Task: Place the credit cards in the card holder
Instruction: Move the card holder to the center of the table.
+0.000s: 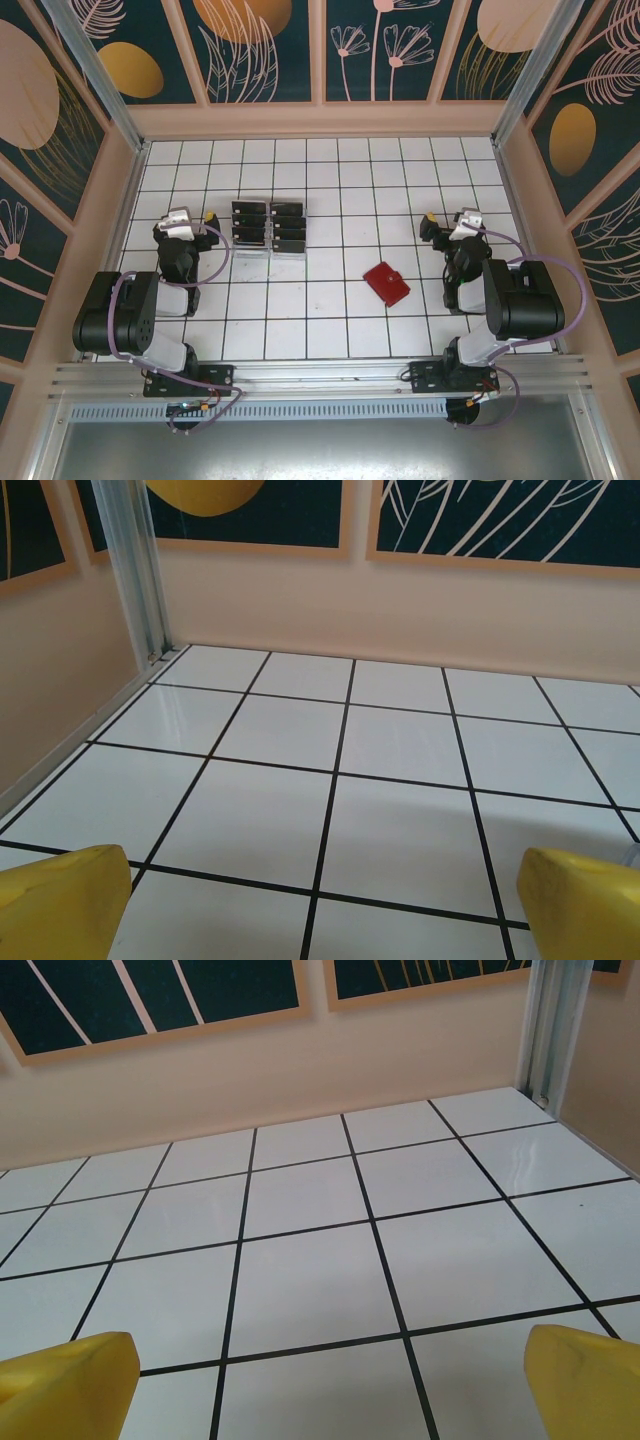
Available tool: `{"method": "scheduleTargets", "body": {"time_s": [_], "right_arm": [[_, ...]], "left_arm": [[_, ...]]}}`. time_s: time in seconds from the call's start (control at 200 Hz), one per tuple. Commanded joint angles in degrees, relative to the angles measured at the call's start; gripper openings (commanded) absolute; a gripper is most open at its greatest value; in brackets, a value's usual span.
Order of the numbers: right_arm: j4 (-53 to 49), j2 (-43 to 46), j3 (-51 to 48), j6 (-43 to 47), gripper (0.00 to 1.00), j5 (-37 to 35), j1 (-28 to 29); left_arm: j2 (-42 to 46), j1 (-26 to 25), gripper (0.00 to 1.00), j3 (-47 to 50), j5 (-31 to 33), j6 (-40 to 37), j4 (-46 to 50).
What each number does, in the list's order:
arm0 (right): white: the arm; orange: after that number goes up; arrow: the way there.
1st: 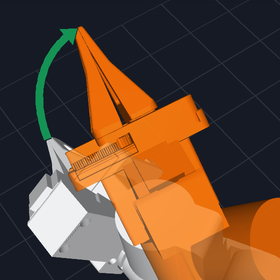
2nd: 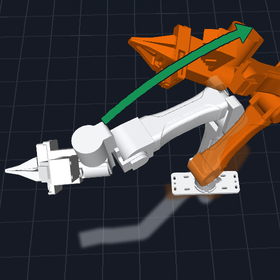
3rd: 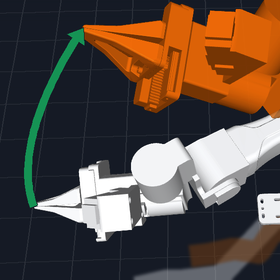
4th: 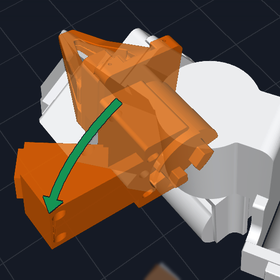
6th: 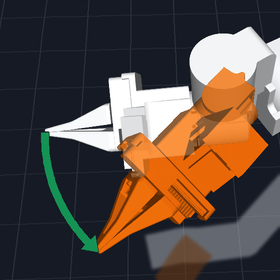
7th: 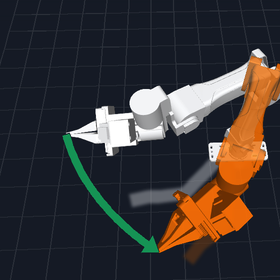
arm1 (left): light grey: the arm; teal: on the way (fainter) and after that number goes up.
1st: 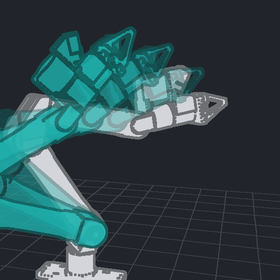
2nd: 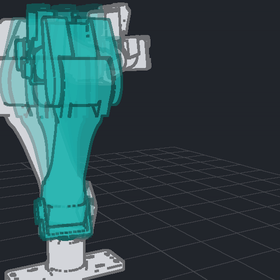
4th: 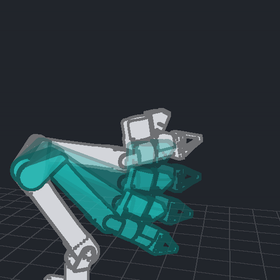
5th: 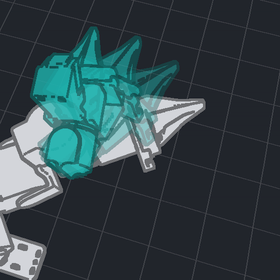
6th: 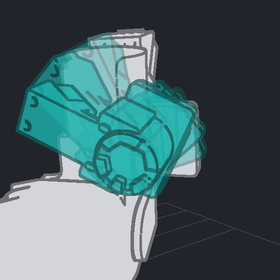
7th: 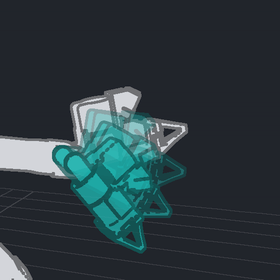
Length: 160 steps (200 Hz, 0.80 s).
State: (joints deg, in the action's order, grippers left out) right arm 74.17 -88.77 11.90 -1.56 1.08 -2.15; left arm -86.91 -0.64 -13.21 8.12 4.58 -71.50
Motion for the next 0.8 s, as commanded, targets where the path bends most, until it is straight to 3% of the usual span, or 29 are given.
{"method": "scheduleTargets", "body": {"time_s": [0.0, 0.145, 0.285, 0.38, 0.46, 0.525, 0.666, 0.796], "right_arm": [[-2.55, 5.6, 0.05, 0.53, 0.99, -3.53, 0.98], [-17.33, 13.96, 5.47, 0.5, 0.99, -5.6, 2.93], [-25.21, 21.45, 9.15, -8.12, 0.99, 0.07, 2.23], [-28.65, 26.21, 10.16, -22.51, 0.99, 1.36, -0.05], [-34.41, 28.63, 12.85, -26.18, 0.99, 8.77, -1.8], [-41.2, 29.35, 15.78, -27.09, 0.98, 13.32, -1.8], [-59.58, 28.61, 21.43, -29.33, 0.8, 19.94, -0.46], [-71.35, 28.97, 21.7, -27.54, 0.76, 12.91, 7.07]], "left_arm": [[3.46, 0.21, 0.99, -2.55, 2.04, 0.87, 5.65], [7.97, 0.21, 0.99, -5.16, 4.85, 1.71, 13.5], [12.57, 0.2, 0.99, -7.5, 6.95, 3.93, 21.34], [15.64, 0.21, 0.99, -12.51, 6.99, 7.36, 31.32], [18.51, 0.21, 0.98, -16.87, 5.97, 11.22, 38.95], [20.65, 0.21, 0.99, -20.2, 3.66, 15.05, 45.04], [22.74, 0.12, 0.98, -26.55, -5.49, 21.1, 57.82], [26.06, -0.81, 0.98, -26.23, -12.29, 26.74, 62.62]]}}
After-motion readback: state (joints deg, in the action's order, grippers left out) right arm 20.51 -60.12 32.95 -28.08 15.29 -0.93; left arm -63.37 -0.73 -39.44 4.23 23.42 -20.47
